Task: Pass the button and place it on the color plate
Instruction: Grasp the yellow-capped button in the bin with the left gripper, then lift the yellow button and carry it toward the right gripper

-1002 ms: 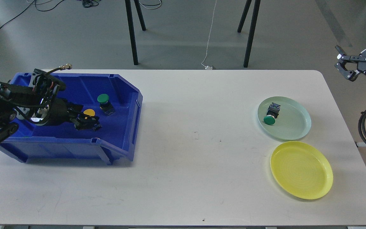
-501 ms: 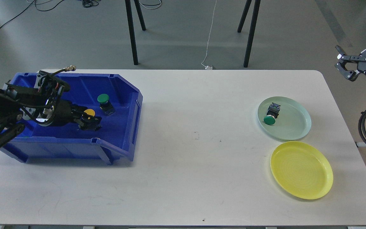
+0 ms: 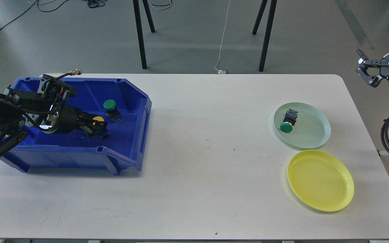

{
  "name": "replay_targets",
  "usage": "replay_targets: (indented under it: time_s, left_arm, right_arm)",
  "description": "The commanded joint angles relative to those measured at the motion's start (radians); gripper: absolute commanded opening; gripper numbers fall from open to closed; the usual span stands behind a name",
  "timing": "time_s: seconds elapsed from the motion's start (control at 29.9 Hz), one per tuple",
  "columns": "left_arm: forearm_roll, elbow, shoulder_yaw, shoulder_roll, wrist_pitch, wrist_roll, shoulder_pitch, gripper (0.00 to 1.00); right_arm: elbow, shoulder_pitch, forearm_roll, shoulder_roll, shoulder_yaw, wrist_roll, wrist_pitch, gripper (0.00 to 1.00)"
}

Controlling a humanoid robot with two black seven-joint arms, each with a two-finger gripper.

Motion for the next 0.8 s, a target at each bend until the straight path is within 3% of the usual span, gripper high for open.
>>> replay_targets:
  time_s: [0.0, 0.23, 0.4, 0.5, 0.77]
  left_arm:
    - [-0.006, -0.069, -0.003, 0.055, -0.011, -0.006, -0.044, 0.30]
    - [-0.124, -0.262, -0.057, 0.261, -0.015, -0.009, -0.100, 0.31]
    - [-0.371, -0.368, -0.202, 0.352, -0.015, -0.002, -0.098, 0.32]
    - [-0.489, -0.375, -0.228, 0.306, 0.055, 0.006, -0.097, 0.32]
    - [-0.511, -0.353, -0.219, -0.002, 0.309, 0.026, -0.091, 0.29]
  right_arm:
    - [0.000, 0.000, 0.000, 0.000, 0.000, 0.000, 0.002, 0.95]
    - [0.002, -0.001, 0.000, 0.000, 0.000, 0.000, 0.003, 0.95]
    - [0.020, -0.023, 0.000, -0.002, -0.001, -0.003, 0.005, 0.95]
    - [0.067, -0.049, 0.000, -0.002, -0.017, -0.003, -0.005, 0.94]
    - [0.189, -0.087, -0.009, 0.032, -0.115, -0.002, -0.015, 0.94]
